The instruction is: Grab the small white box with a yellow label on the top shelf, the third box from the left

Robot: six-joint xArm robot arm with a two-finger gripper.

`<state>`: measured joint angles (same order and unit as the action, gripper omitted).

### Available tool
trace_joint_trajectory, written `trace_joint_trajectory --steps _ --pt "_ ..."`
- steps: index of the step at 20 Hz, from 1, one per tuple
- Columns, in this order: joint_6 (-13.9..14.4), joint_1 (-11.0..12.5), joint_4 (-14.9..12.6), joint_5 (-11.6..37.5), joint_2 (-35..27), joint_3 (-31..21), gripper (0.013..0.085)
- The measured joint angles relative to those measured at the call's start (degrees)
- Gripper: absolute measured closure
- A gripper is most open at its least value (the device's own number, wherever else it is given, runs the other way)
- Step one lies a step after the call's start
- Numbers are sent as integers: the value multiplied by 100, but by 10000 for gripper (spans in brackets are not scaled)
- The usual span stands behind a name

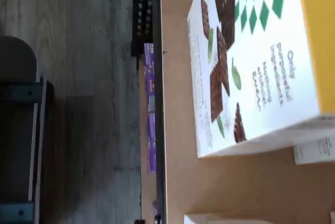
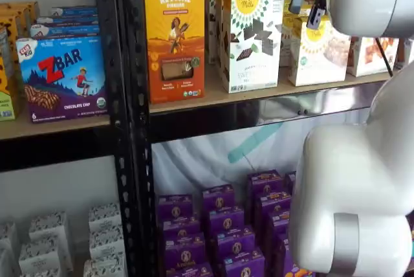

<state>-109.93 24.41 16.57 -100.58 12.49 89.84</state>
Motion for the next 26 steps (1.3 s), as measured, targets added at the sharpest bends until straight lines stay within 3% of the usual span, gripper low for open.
trace_joint_trajectory --steps 4,15,21,26 --pt "-60 34 -73 -78 -148 115 130" --pt "-32 -178 -692 -186 -470 341 130" --pt "-16 -270 -938 45 -412 105 130" --pt "-3 -294 -932 192 -329 -92 130"
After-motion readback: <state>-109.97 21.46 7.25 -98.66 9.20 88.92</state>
